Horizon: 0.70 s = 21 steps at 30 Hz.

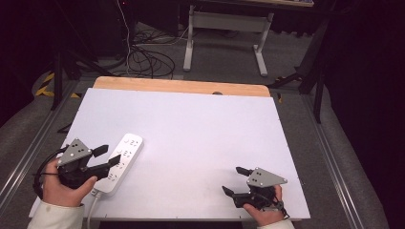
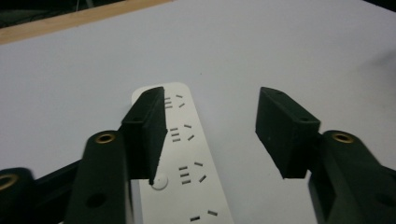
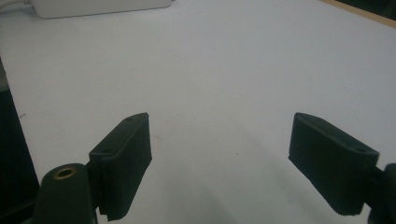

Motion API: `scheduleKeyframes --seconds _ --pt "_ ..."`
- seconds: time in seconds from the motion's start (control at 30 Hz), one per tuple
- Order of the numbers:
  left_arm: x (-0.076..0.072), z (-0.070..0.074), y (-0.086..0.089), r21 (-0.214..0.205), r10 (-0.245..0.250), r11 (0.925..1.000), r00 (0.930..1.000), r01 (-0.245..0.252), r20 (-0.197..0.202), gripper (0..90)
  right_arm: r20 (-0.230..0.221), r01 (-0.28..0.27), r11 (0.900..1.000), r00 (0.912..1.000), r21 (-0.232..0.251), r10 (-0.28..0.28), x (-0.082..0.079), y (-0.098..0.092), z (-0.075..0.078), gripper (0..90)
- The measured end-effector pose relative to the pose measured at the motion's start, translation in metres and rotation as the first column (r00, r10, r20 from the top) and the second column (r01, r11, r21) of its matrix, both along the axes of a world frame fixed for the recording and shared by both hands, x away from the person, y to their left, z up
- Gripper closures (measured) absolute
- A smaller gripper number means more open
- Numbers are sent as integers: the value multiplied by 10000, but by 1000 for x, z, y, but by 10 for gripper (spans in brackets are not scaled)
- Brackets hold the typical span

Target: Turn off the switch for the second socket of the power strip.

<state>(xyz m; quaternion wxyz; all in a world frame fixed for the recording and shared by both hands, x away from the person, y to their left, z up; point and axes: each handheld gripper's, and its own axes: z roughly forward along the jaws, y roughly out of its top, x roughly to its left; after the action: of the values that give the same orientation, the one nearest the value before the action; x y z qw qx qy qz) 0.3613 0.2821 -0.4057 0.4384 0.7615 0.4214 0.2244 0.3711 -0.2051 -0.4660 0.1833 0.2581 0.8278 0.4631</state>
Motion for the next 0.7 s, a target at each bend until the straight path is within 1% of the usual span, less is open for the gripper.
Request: scheduleKeyframes --seconds 0.03,0.07,0.13,0.2,0.27,0.3,0.33,0.37,0.4,0.43,0.5,0.53,0.6,0.63,0.67,0.7 --pt "-1 1 -1 -123 -31 9999 10000 31 8 374 -1 7 10000 10000 8 -7 0 0 0 217" --pt "-2 2 0 -120 -99 9999 9999 100 66 356 -10 3 10000 10000 34 -3 0 0 0 217" --pt "-3 2 0 -160 -82 9998 9999 83 97 339 -3 0 10000 10000 40 0 0 0 0 217" --pt "-4 3 -1 -106 -78 9999 9999 79 144 315 9 -8 10000 10000 6 8 0 0 0 217" --pt "-5 4 0 -159 -211 9996 9996 215 207 294 31 1 10000 10000 9 -1 0 0 0 217" --pt "-4 3 0 -173 -360 9992 9986 367 397 279 39 10 10000 10000 4 -10 0 0 0 217" --pt "-5 3 0 -382 -434 9982 9978 454 507 234 34 6 10000 10000 -4 -6 0 -1 1 217" --pt "-6 3 -1 -404 -473 9979 9967 500 658 170 44 12 10000 10000 23 -12 0 -1 0 217" --pt "-7 3 -1 -415 -601 9971 9959 630 683 142 48 19 10000 10000 11 -19 0 -1 0 217" --pt "-8 3 -1 -361 -718 9965 9942 749 800 144 42 20 10000 10000 17 -20 0 -1 0 217" --pt "-10 3 -1 -510 -872 9944 9919 922 921 110 51 16 10000 10000 4 -16 0 -1 1 217" --pt "-11 3 0 -642 -936 9930 9915 996 905 107 56 4 10000 10000 14 -4 0 0 1 217" --pt "-13 3 4 -721 -1140 9900 9884 1215 1004 107 54 -8 10000 10000 29 8 -1 0 1 217" --pt "-14 2 6 -719 -1249 9885 9864 1330 1071 107 53 -1 10000 10000 27 1 -1 -1 1 217" --pt "-15 1 8 -665 -1423 9863 9828 1508 1177 108 64 -2 10000 10000 15 2 -1 -1 1 217" --pt "-17 0 10 -715 -1620 9826 9790 1717 1238 109 69 5 10000 10000 15 -5 -1 -1 1 217"
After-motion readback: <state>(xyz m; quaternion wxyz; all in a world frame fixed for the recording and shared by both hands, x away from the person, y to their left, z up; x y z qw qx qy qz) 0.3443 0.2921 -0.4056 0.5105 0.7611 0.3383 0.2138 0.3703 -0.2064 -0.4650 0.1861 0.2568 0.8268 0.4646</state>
